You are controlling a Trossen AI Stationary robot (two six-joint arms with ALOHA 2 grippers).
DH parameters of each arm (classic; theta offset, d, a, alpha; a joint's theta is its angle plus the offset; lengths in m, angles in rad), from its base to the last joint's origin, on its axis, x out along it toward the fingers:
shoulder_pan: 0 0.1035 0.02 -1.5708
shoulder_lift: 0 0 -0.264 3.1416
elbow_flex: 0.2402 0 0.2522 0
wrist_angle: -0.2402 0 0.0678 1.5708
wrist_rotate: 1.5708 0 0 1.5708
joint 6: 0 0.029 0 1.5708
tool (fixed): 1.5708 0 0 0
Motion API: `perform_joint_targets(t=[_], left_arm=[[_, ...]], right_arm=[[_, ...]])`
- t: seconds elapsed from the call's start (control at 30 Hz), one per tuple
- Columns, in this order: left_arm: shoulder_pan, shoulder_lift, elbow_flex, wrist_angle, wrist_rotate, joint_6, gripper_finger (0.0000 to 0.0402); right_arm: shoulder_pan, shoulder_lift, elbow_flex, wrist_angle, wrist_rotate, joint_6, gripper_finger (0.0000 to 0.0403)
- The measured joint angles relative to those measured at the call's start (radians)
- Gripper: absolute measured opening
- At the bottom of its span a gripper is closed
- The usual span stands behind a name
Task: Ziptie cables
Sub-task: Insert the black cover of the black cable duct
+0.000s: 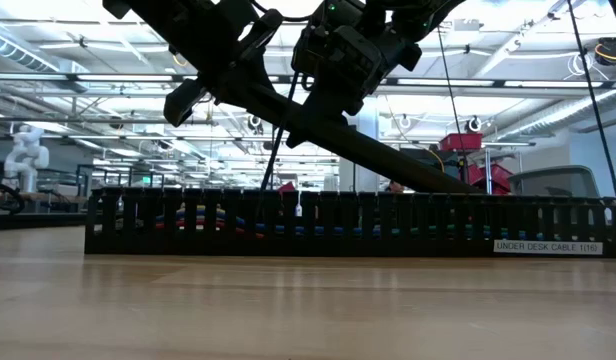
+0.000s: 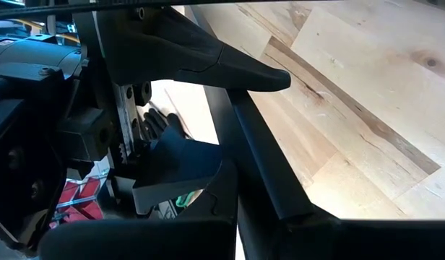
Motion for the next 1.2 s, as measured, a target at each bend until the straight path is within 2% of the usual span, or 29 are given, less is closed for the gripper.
perform_joint_targets(t=[0.77,0.93,1.1,1.2], left_arm=[[-0.001,0.0,0.006,0.018,-0.031,-0.002,0.0023],[-0.001,0.0,0.006,0.018,-0.027,-0.06,0.0023],[0.0,0.0,0.007,0.018,-0.026,0.026,0.0023],[0.0,0.0,0.007,0.018,-0.024,0.025,0.0023]], right_arm=[[-0.001,-0.002,0.0,-0.003,-0.001,-0.008,0.0231],[-0.001,-0.002,0.0,-0.004,-0.004,-0.008,0.0229],[-0.001,-0.002,0.0,-0.003,-0.001,-0.009,0.023],[-0.001,-0.002,0.0,-0.003,0.0,-0.014,0.023]])
